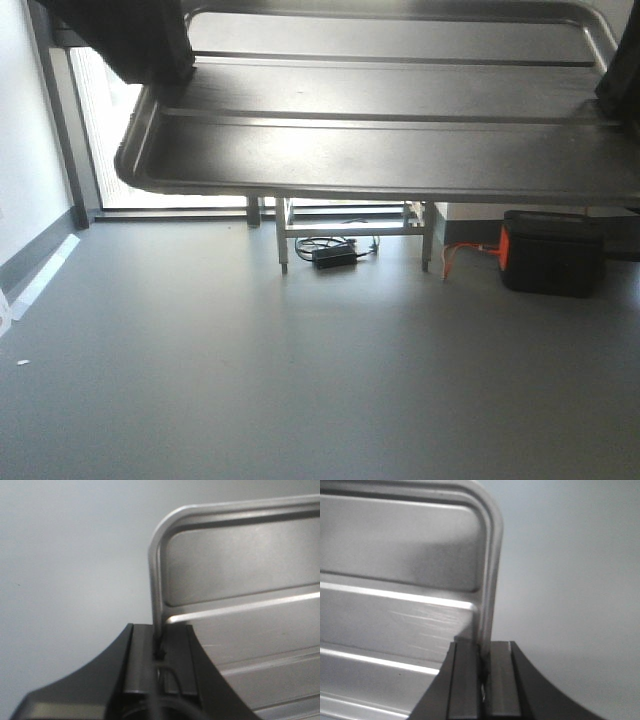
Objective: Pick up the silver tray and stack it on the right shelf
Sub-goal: 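Hold the tray raised in both grippers while the base drives over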
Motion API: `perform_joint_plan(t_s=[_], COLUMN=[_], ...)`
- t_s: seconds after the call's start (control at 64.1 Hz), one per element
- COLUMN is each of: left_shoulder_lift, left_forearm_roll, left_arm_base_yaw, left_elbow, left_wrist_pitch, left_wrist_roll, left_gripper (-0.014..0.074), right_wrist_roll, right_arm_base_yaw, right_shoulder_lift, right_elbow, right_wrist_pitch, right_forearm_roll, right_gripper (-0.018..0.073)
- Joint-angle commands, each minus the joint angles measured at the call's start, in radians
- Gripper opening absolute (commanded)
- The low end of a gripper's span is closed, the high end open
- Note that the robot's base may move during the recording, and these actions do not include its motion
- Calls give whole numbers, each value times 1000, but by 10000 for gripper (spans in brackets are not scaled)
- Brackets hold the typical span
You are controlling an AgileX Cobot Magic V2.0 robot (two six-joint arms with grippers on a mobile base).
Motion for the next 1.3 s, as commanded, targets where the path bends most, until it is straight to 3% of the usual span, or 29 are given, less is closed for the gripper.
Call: perform_joint_plan(t_s=[0.0,1.28], left_shoulder_lift=[-29,-29], left_forearm_roll=[54,33], left_arm_base_yaw=[-1,-1], left_elbow=[-30,-30], left_wrist_pitch=[24,24], left_wrist_roll=[17,17], left_gripper=[-93,-93], right_wrist_roll=[-16,-16], right_arm_base_yaw=[-8,-8], right_shoulder_lift=[-26,-26], right_elbow=[-27,-27], right_wrist_pitch=[-27,-27], right_forearm_roll=[-67,-67], right_gripper=[56,56])
